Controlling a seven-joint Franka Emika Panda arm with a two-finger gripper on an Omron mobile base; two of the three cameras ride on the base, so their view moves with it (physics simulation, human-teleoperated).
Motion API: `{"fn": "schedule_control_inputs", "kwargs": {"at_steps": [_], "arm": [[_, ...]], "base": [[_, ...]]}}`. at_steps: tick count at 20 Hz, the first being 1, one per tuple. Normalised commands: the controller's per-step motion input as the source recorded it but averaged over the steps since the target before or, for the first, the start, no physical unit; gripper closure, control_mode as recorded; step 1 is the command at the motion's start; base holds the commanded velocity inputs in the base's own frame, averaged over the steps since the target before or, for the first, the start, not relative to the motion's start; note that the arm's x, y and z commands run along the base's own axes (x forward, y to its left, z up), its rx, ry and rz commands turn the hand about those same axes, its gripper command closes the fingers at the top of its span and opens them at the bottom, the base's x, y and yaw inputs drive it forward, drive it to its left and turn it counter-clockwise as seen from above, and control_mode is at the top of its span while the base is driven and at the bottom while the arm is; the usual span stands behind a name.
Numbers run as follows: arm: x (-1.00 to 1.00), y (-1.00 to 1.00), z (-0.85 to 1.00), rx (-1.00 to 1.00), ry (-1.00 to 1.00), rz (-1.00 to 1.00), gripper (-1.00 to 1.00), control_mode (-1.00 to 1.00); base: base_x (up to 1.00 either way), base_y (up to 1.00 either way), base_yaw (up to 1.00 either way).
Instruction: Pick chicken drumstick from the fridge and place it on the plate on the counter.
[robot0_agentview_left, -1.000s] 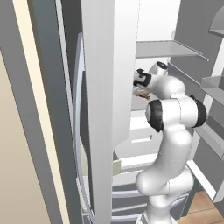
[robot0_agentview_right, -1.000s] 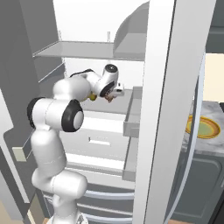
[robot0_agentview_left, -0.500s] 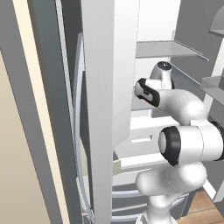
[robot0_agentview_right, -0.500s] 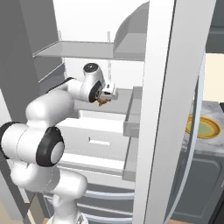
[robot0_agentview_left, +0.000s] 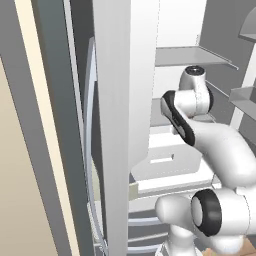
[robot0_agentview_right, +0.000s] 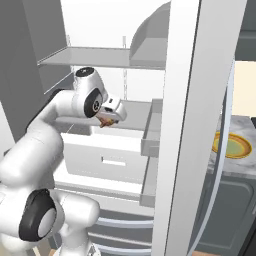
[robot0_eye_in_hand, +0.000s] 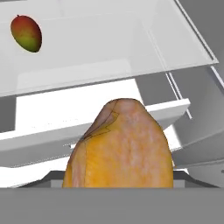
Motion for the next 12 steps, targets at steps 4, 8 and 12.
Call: {"fn": "schedule_control_inputs", "kwargs": {"at_steps": [4, 8, 12], "arm": [[-1.00, 0.00, 0.33, 0.00, 0.15, -0.05, 1.00, -1.00], [-1.00, 0.12, 0.10, 0.01, 0.09, -0.01, 1.00, -1.00], [-0.95, 0.28, 0.11, 0.00, 0.02, 0.00, 1.00, -1.00]], "base": [[0.00, 0.00, 0.00], [0.00, 0.00, 0.00], [0.00, 0.00, 0.00]]}}
